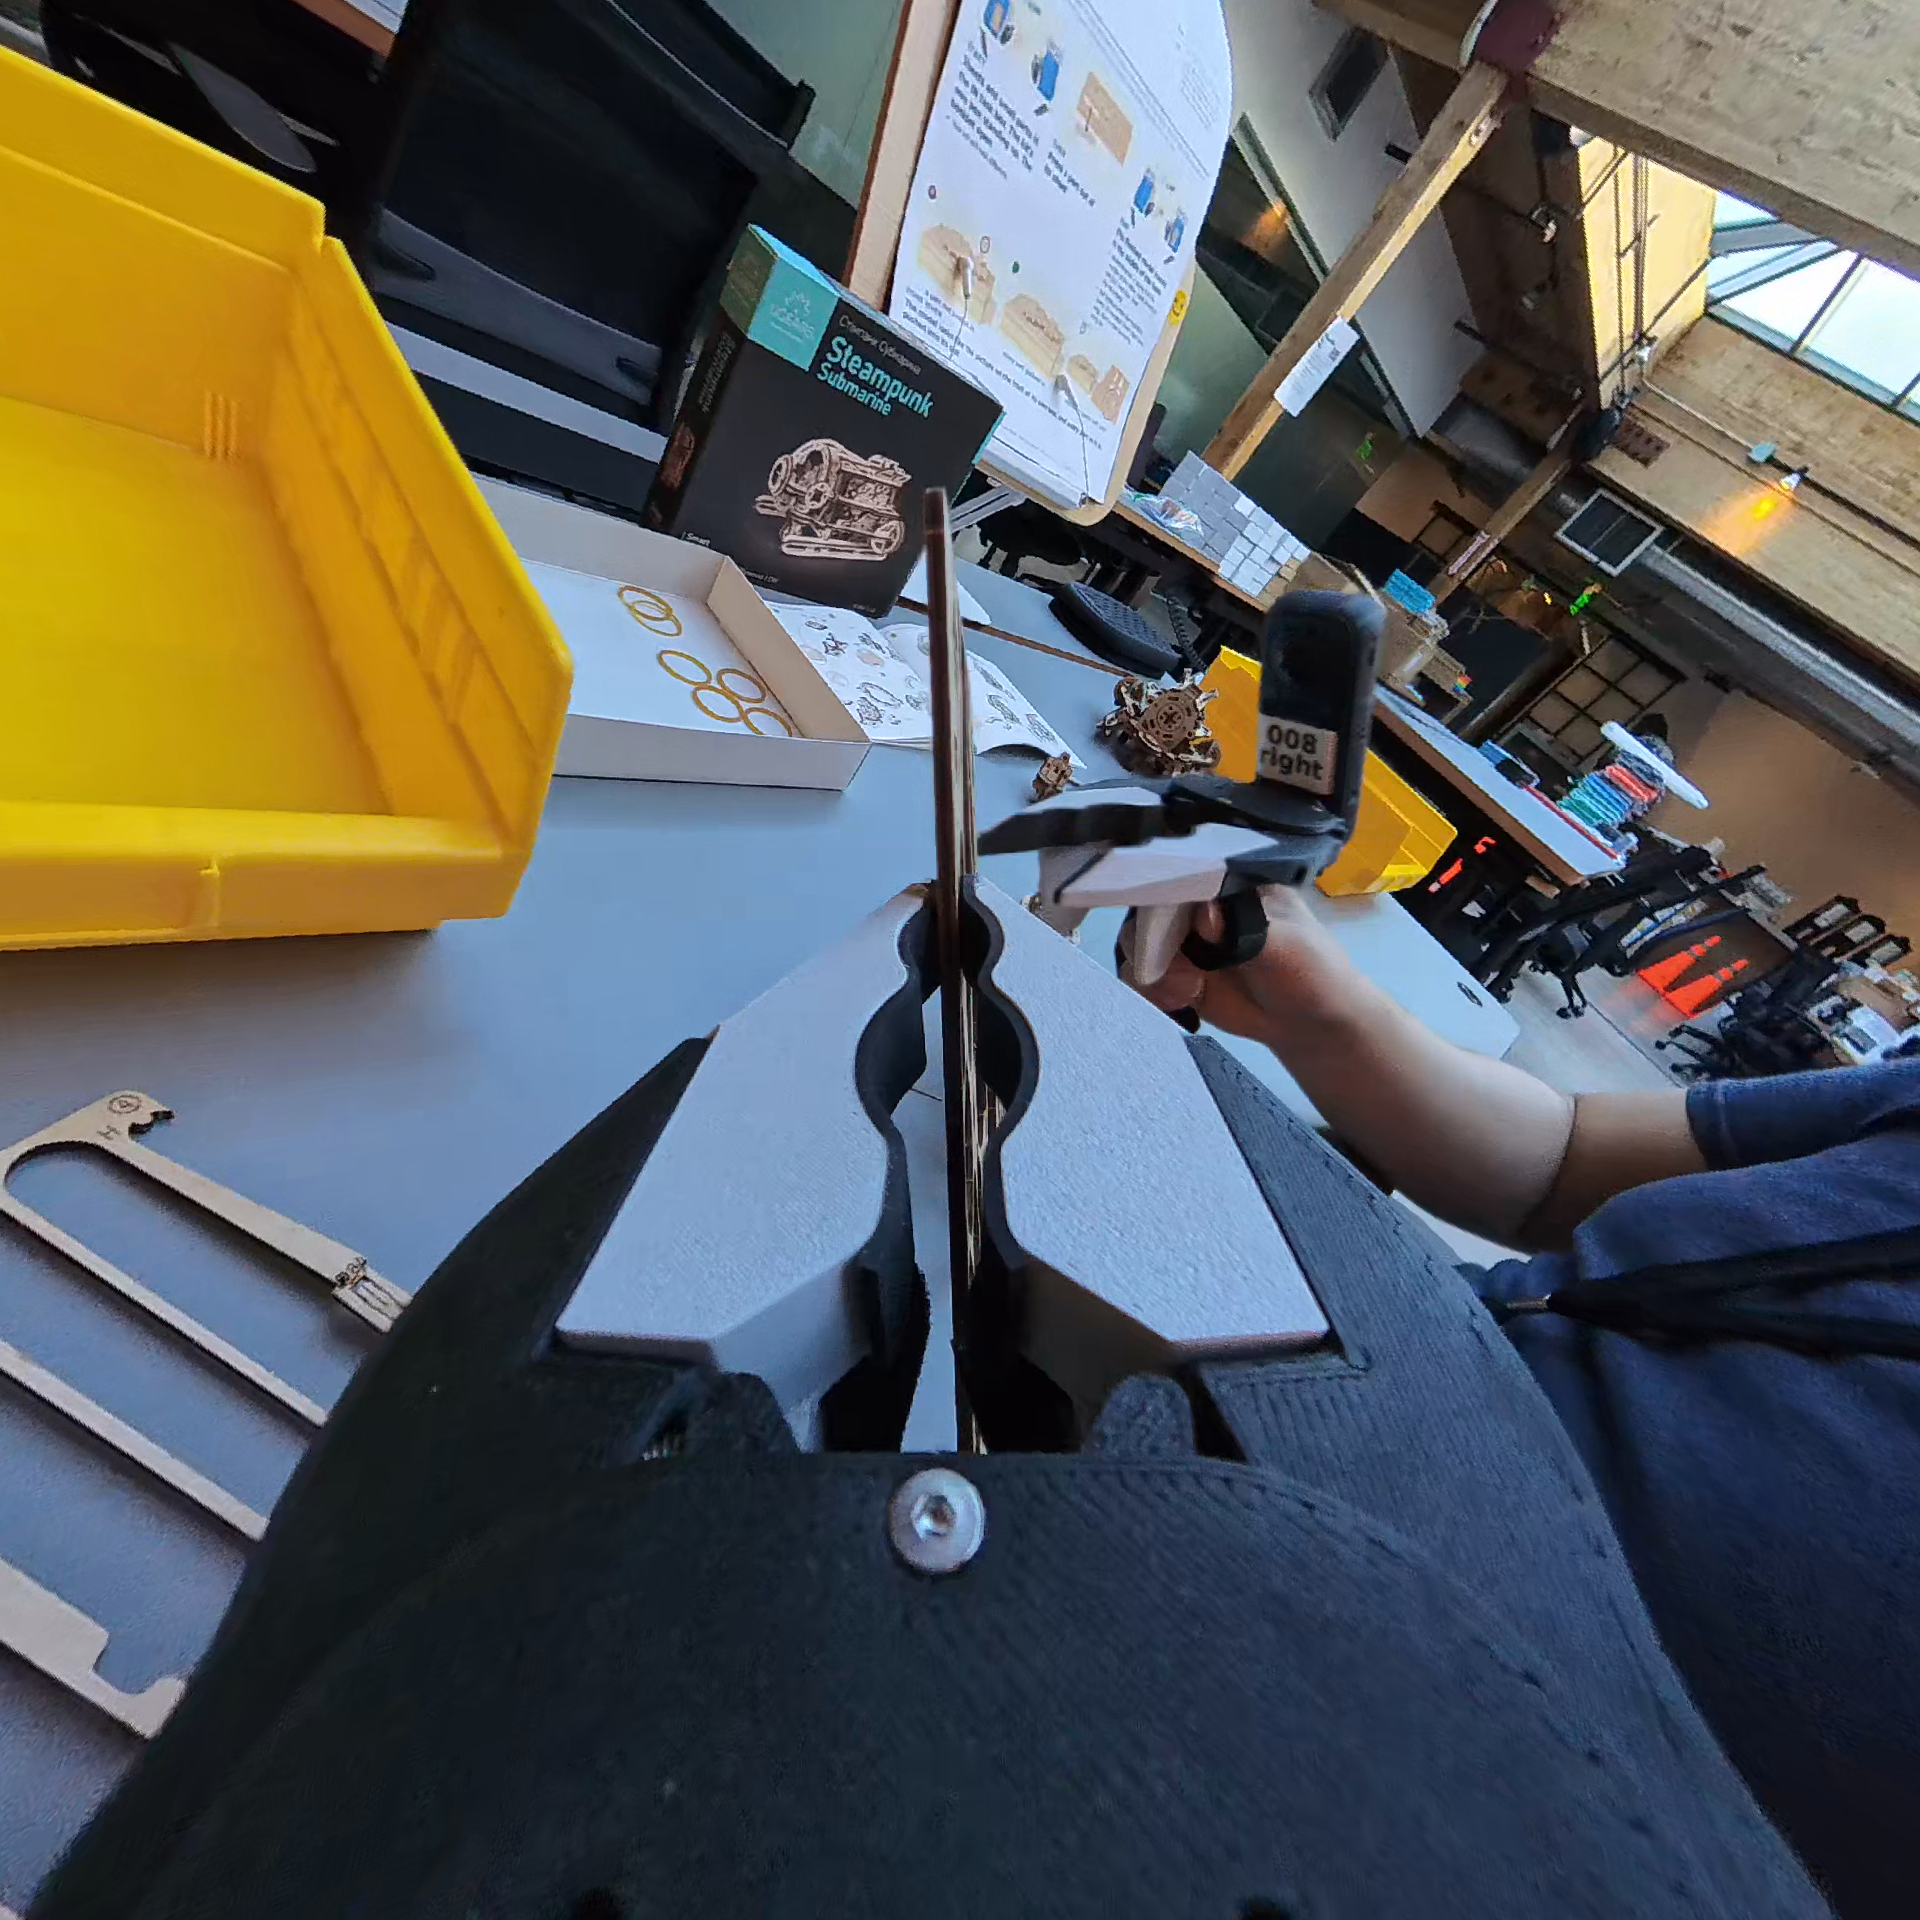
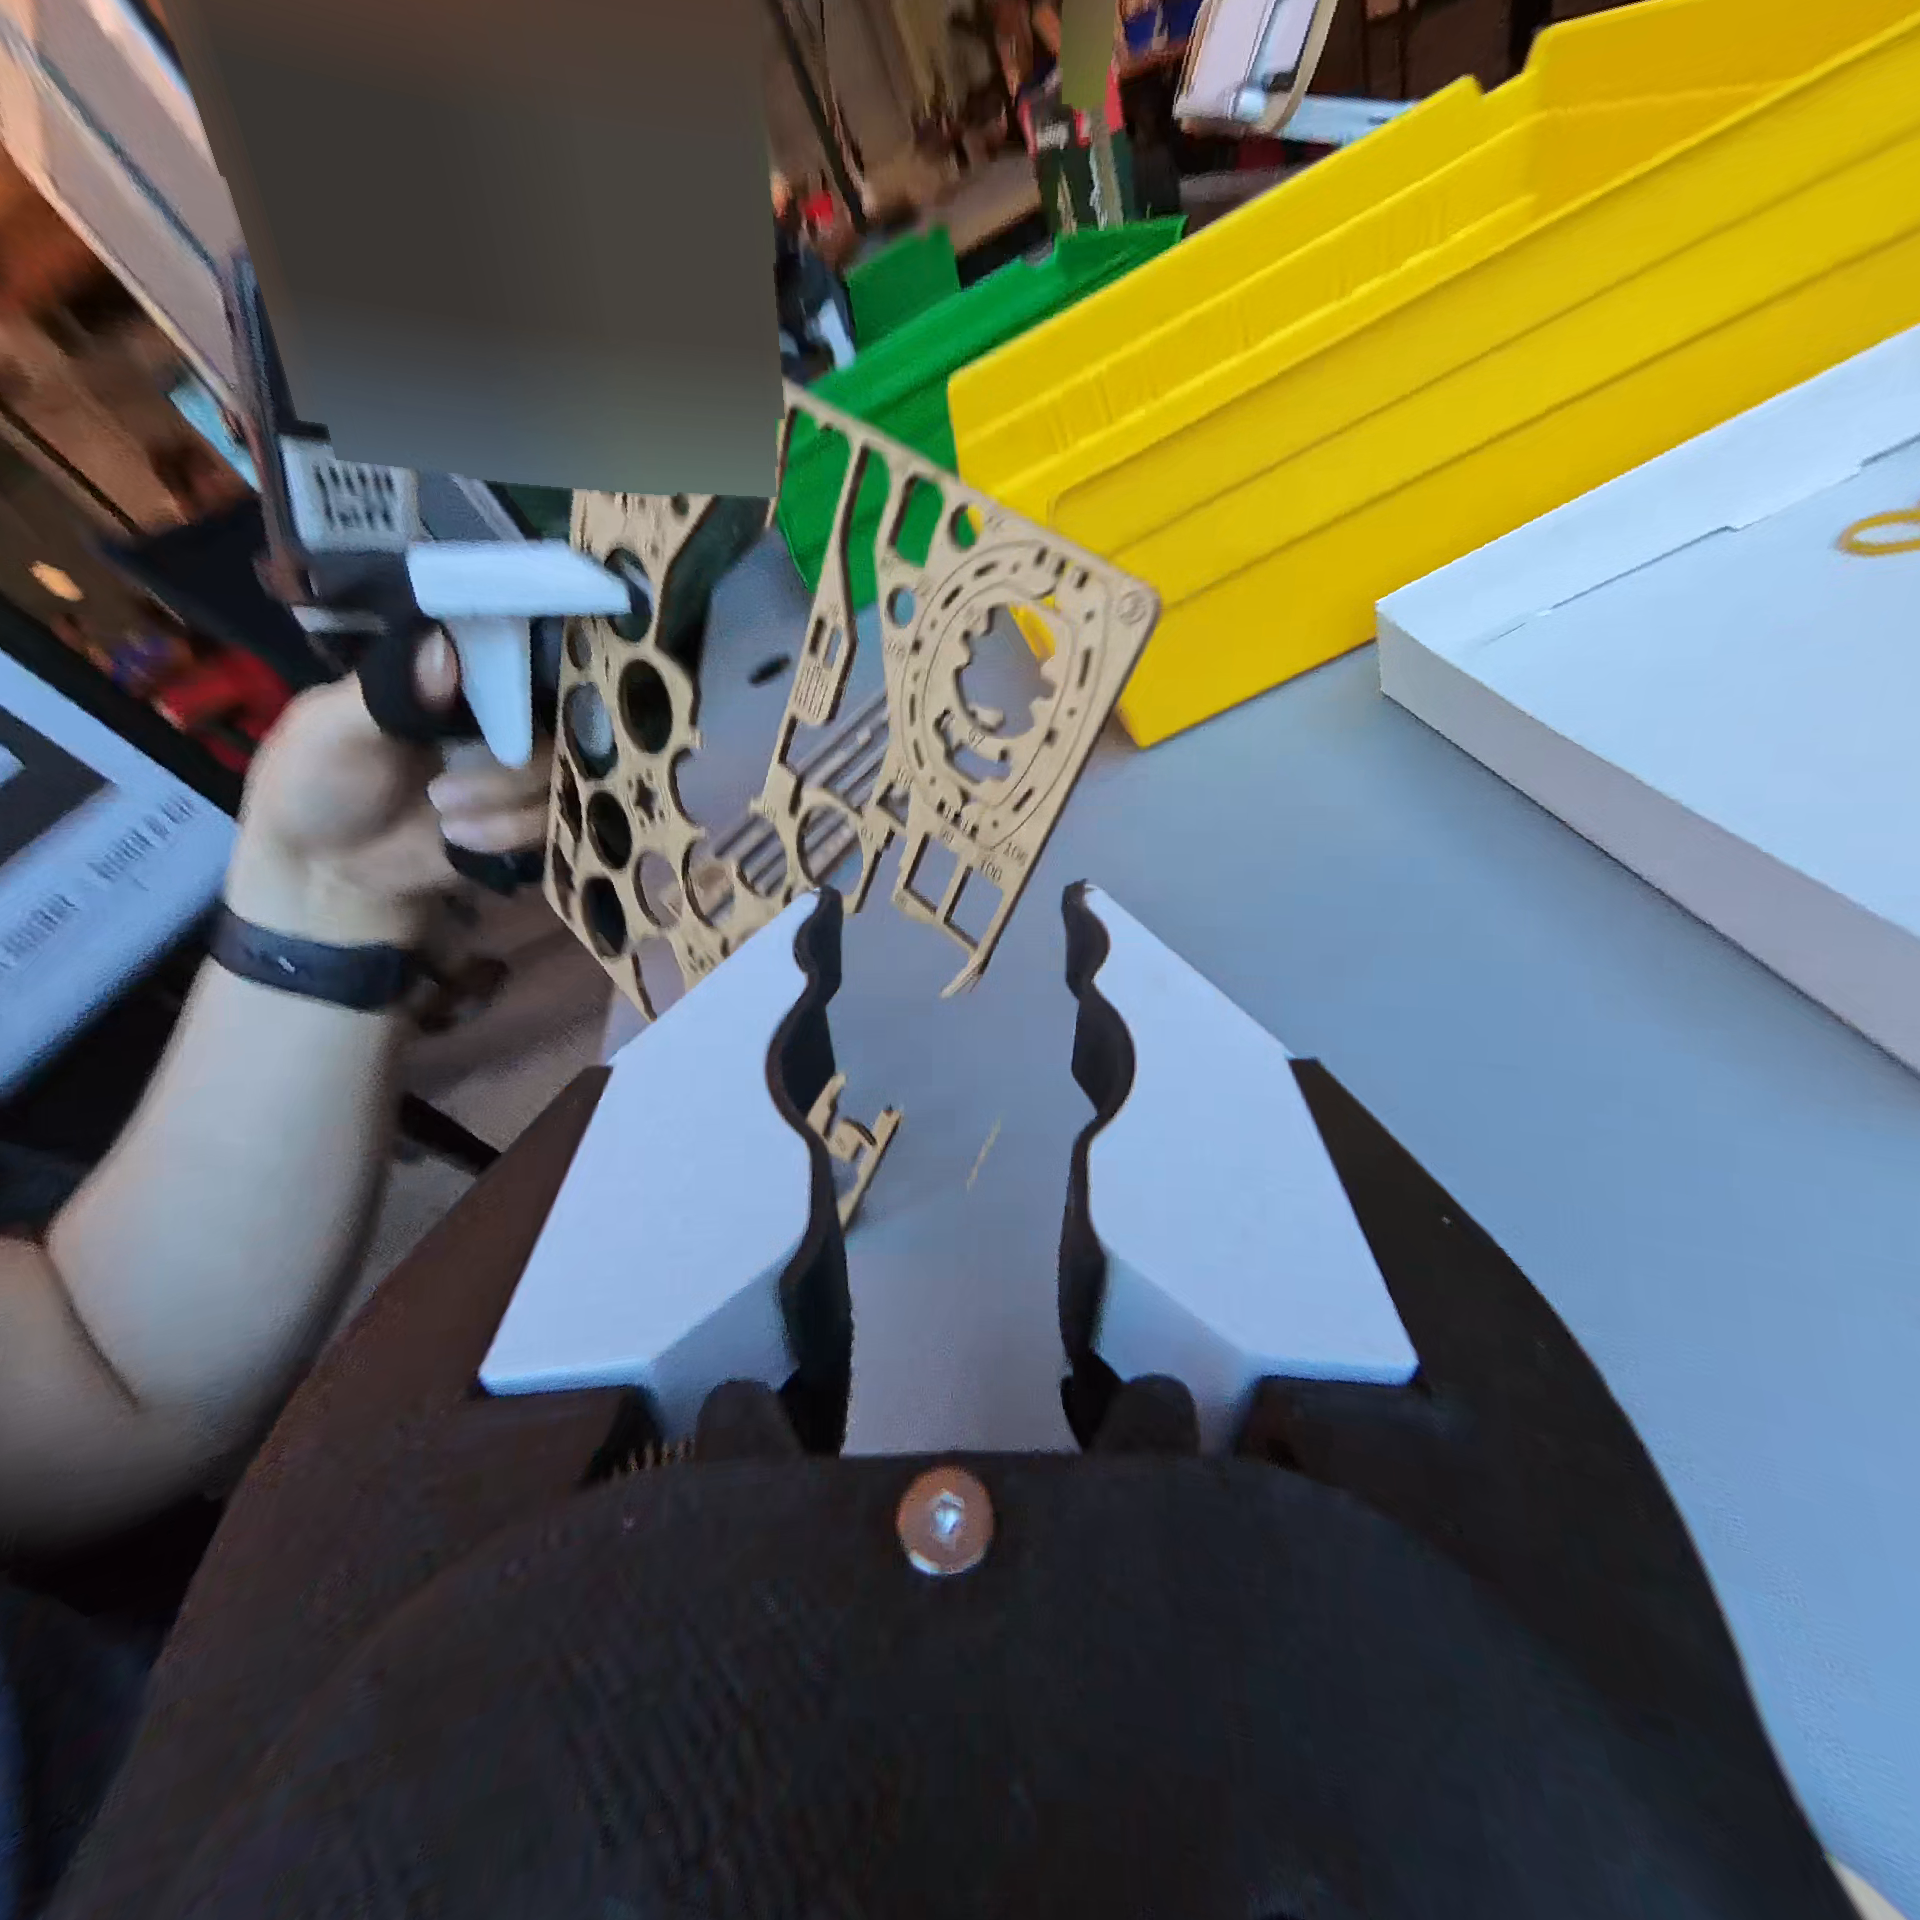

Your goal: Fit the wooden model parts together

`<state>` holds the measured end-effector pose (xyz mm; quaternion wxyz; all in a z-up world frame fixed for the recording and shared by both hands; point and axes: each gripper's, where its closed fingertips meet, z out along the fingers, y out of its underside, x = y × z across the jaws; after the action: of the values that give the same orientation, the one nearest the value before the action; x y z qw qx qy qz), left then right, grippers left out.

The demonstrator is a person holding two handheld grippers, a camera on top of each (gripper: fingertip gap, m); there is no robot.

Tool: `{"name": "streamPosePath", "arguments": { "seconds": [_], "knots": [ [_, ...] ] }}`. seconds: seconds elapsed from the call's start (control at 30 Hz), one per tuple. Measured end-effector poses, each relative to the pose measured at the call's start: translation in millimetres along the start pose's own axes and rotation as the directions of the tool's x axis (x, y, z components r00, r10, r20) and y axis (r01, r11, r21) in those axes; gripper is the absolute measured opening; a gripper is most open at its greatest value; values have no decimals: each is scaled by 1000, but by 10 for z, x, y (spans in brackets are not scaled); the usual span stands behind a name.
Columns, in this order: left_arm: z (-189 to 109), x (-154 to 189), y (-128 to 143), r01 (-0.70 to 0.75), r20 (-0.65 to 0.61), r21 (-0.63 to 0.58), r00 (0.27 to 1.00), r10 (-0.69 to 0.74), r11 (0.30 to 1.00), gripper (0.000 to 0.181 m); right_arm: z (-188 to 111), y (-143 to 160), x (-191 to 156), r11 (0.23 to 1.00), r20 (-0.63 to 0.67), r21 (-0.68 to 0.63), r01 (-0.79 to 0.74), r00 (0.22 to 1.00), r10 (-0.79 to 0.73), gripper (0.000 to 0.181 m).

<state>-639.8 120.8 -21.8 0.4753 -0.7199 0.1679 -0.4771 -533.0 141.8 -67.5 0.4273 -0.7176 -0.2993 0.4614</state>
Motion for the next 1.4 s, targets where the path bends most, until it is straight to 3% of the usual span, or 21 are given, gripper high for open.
{"name": "streamPosePath", "arguments": {
  "seconds": [0.03, 0.27, 0.5, 0.73, 0.83, 0.93, 1.13, 1.4],
  "knots": [
    [5, 16, 2, -6, -9, -1, 1000, 6, 1000, 0, -5, -33, 4, 999, 24, 27, -44, 999, 43, 41],
    [26, 104, -1, -35, -65, 3, 997, 36, 999, 0, 68, 31, -53, 994, 117, -11, -111, 987, 112, 38],
    [70, 179, -43, -11, -100, 19, 995, 13, 1000, 0, 16, 81, -116, 994, 125, -14, -105, 986, 106, 38],
    [217, 231, -126, 10, -86, 1, 996, -10, 1000, 0, -504, 288, -280, 989, 30, 31, 147, 989, -148, 38],
    [293, 288, -159, 31, -97, 5, 995, -31, 999, 0, -775, 382, -423, 970, 46, 73, 234, 970, -237, 37],
    [362, 315, -202, 56, -104, 20, 993, -53, 998, 0, -942, 446, -319, 959, -16, 68, 276, 961, -276, 36],
    [475, 327, -363, 84, -137, 66, 988, -75, 994, 0, -953, 351, -270, 982, 7, 106, 156, 987, -157, 36],
    [548, 342, -416, 91, -151, 79, 985, -78, 993, 0, -994, 330, -283, 985, 15, 125, 116, 993, -119, 36]
  ]
}}
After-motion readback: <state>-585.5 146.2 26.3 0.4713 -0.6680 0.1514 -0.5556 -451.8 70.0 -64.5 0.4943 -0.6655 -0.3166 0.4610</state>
